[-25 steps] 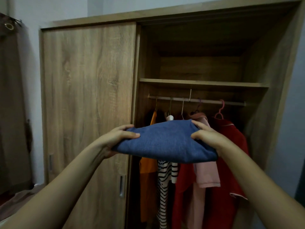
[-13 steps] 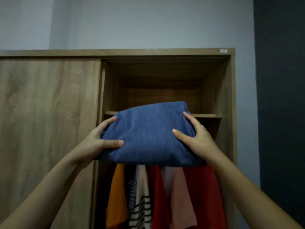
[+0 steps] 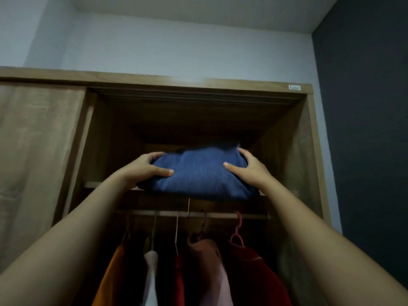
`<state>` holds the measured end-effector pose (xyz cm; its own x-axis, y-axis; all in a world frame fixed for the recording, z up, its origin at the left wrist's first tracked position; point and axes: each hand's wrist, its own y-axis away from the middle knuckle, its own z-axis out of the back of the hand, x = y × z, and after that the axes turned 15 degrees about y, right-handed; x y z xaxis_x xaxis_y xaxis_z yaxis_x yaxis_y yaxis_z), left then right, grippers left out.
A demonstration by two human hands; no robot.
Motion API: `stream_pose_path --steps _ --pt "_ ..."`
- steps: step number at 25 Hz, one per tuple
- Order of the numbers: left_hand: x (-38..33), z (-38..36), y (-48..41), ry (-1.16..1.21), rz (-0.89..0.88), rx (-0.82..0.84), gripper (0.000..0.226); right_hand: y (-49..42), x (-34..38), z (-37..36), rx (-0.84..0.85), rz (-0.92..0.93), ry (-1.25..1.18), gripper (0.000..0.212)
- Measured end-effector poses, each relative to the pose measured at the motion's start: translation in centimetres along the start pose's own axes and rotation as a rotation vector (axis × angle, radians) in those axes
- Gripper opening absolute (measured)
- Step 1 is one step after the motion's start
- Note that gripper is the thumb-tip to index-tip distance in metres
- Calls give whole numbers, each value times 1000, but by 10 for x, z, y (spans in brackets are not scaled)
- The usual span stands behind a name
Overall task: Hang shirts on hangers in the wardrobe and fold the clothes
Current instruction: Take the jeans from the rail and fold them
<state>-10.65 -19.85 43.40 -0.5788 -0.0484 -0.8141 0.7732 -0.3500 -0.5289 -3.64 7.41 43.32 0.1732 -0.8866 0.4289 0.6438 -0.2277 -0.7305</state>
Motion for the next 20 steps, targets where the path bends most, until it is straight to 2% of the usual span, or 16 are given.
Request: stream_pose_path --steps 2,4,5,7,8,10,12,13,15,17,19,20 --pt "16 -5 -22 -211 77 -31 76 -17 -13 -11 127 -52 164 76" --pt "18 -10 -32 -532 81 -57 66 -25 -15 -10 224 -92 349 76" --pt "15 -13 -31 -677 45 -76 60 -26 -12 -6 241 -97 473 79" --pt "11 -20 -23 -868 -108 -131 54 -18 -1 0 160 -94 709 83" --pt "13 -22 -18 -901 -204 -158 57 -8 5 -1 86 -39 755 79" --pt "25 -25 -3 -957 -372 -118 80 18 12 -13 -58 174 745 77" --pt "42 -20 5 -1235 -469 -43 99 38 9 -27 -127 397 929 90" --pt "49 -17 7 -1366 -528 -38 98 40 1 -32 -157 476 1063 96" --pt "57 -8 3 -1445 -711 -49 86 34 -19 -38 -241 583 1195 97" --pt "61 -4 -6 -1397 -851 -124 73 23 -27 -37 -354 708 1221 87" --pt "54 -12 -15 -1339 -829 -185 63 10 -29 -24 -434 764 1246 73" --pt "47 -22 -21 -1314 -815 -232 60 4 -29 -14 -419 747 1252 69"
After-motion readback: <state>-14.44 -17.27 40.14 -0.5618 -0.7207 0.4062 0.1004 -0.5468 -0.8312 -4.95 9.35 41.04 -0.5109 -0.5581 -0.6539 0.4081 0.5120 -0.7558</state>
